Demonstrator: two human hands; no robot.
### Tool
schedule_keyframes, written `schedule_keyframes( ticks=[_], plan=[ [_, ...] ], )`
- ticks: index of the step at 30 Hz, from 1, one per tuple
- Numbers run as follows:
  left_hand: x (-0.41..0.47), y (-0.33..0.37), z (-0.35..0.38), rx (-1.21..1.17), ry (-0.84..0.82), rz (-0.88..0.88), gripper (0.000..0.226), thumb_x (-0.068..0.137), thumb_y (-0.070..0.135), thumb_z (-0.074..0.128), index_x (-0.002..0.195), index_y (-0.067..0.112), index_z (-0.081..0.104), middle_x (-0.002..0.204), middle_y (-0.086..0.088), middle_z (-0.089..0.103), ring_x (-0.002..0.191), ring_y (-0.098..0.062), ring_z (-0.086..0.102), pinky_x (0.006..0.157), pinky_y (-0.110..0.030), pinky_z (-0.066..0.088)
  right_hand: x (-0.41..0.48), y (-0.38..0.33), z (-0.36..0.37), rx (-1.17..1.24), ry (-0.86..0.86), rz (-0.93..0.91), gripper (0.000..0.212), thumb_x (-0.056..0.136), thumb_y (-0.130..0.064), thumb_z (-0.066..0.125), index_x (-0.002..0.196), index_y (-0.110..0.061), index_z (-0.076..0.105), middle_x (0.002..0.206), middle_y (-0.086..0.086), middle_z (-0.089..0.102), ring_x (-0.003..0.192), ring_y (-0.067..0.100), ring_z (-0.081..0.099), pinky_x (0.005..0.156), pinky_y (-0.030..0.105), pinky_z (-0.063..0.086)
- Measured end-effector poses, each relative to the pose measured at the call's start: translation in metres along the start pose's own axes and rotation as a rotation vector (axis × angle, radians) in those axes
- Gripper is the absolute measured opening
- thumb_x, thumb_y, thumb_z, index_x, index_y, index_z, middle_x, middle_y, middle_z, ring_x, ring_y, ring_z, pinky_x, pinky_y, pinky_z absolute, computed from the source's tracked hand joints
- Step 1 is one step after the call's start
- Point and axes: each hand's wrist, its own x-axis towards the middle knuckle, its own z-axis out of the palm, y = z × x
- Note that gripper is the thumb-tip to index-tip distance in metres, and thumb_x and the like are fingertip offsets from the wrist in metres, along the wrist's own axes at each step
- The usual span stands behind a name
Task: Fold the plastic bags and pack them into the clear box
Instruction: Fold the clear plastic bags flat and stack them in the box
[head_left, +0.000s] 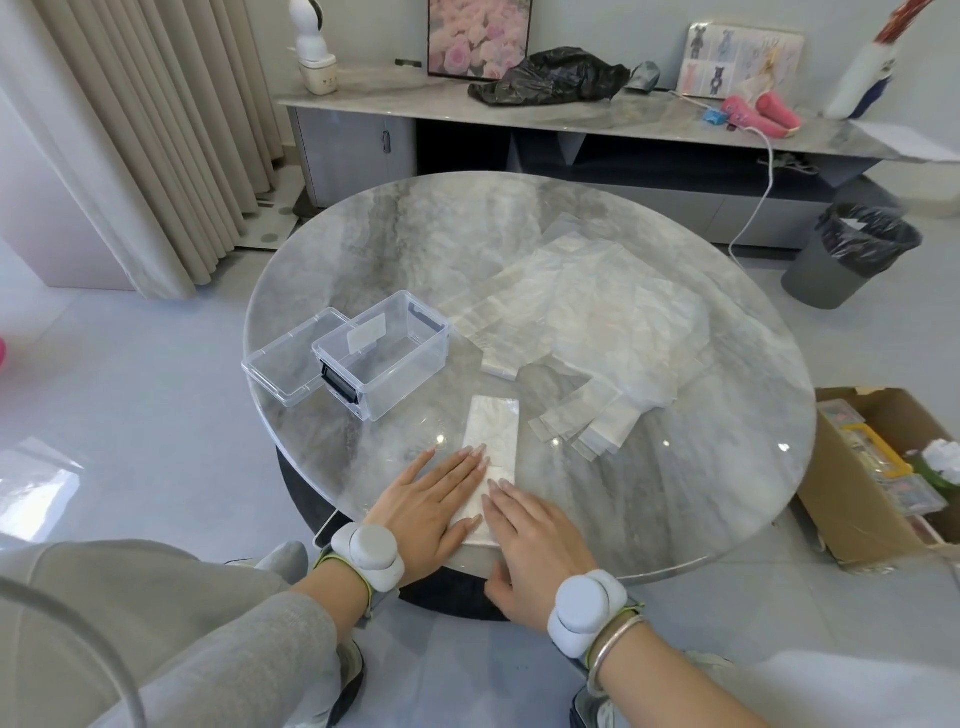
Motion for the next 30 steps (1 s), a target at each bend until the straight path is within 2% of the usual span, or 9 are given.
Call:
schedule_keyframes(
  ticks=[5, 6, 8, 10, 17, 21, 24, 27, 30],
  plan=[
    [0.003, 0.0, -0.006, 0.0, 0.013, 0.002, 0.06, 0.102, 0.048, 0.021, 0.149, 0.014, 0.037, 0.156, -0.001, 0.033, 0.144, -0.015, 0.031, 0.113, -0.04, 0.021, 0.007, 0.01, -0.003, 0.045, -0.072, -0.029, 0.068, 0.043, -0.028, 0.079, 0.108, -0.01, 0.073, 0.114, 0.004, 0.07, 0.108, 0.015, 0.065, 0.085, 0.027, 0.055],
    [0.003, 0.0, -0.006, 0.0, 0.012, 0.0, 0.06, 0.102, 0.048, 0.025, 0.149, 0.014, 0.037, 0.156, -0.001, 0.033, 0.144, -0.015, 0.031, 0.113, -0.04, 0.021, 0.008, 0.012, 0.0, 0.027, -0.051, -0.033, 0.058, 0.051, -0.024, 0.076, 0.107, -0.009, 0.073, 0.112, 0.005, 0.07, 0.107, 0.016, 0.066, 0.084, 0.027, 0.056],
    [0.002, 0.001, -0.005, 0.001, 0.013, -0.006, 0.059, 0.101, 0.047, 0.027, 0.15, 0.014, 0.036, 0.156, -0.001, 0.031, 0.144, -0.015, 0.03, 0.114, -0.04, 0.02, 0.01, 0.015, 0.003, -0.006, -0.009, -0.049, 0.042, 0.071, -0.017, 0.052, 0.105, -0.008, 0.074, 0.111, 0.007, 0.071, 0.107, 0.019, 0.066, 0.083, 0.029, 0.056],
    [0.001, 0.002, -0.007, -0.002, 0.012, -0.006, 0.06, 0.101, 0.047, 0.025, 0.15, 0.014, 0.036, 0.157, -0.001, 0.031, 0.144, -0.016, 0.03, 0.113, -0.04, 0.021, 0.011, 0.018, 0.006, -0.001, -0.004, -0.061, 0.05, 0.075, -0.013, 0.035, 0.106, -0.007, 0.073, 0.114, 0.008, 0.069, 0.11, 0.02, 0.064, 0.084, 0.031, 0.056],
    [0.001, 0.004, -0.014, -0.01, 0.023, 0.008, 0.056, 0.1, 0.041, 0.027, 0.146, 0.013, 0.043, 0.152, -0.002, 0.04, 0.139, -0.017, 0.04, 0.107, -0.037, 0.026, 0.011, 0.024, 0.007, 0.072, -0.032, -0.111, 0.043, 0.082, -0.014, 0.039, 0.109, -0.008, 0.072, 0.118, 0.007, 0.068, 0.112, 0.017, 0.063, 0.085, 0.029, 0.056],
    [0.0, 0.004, -0.017, -0.191, 0.061, -0.046, 0.055, 0.101, 0.038, 0.025, 0.15, 0.016, 0.035, 0.152, 0.004, 0.04, 0.14, -0.01, 0.037, 0.11, -0.033, 0.026, 0.012, 0.029, 0.002, 0.244, 0.014, -0.017, 0.045, 0.084, -0.015, 0.037, 0.113, -0.015, 0.071, 0.121, -0.001, 0.067, 0.114, 0.011, 0.062, 0.091, 0.025, 0.052],
    [-0.001, 0.002, -0.028, -0.42, 0.071, -0.127, 0.062, 0.089, 0.032, 0.022, 0.148, 0.02, 0.035, 0.146, 0.008, 0.048, 0.129, -0.013, 0.047, 0.109, -0.03, 0.03, 0.011, 0.032, -0.005, 0.448, -0.044, 0.119, 0.046, 0.09, -0.013, 0.035, 0.127, -0.018, 0.062, 0.136, -0.006, 0.056, 0.128, 0.007, 0.048, 0.108, 0.018, 0.033],
    [-0.007, -0.007, -0.032, -0.481, 0.065, -0.209, 0.072, 0.073, 0.037, 0.024, 0.142, 0.028, 0.041, 0.138, 0.014, 0.053, 0.122, -0.014, 0.049, 0.105, -0.029, 0.036, 0.014, 0.033, -0.012, 0.524, -0.066, 0.204, 0.041, 0.096, -0.007, 0.042, 0.129, -0.023, 0.06, 0.136, -0.011, 0.054, 0.128, 0.005, 0.048, 0.104, 0.01, 0.029],
    [-0.008, -0.012, -0.026, -0.422, 0.059, -0.161, 0.061, 0.074, 0.032, 0.037, 0.134, 0.03, 0.049, 0.134, 0.015, 0.055, 0.124, -0.012, 0.05, 0.106, -0.031, 0.037, 0.016, 0.035, -0.017, 0.553, -0.106, 0.228, 0.038, 0.098, -0.011, 0.044, 0.129, -0.026, 0.06, 0.132, -0.012, 0.058, 0.12, 0.01, 0.053, 0.097, 0.017, 0.039]
  ],
)
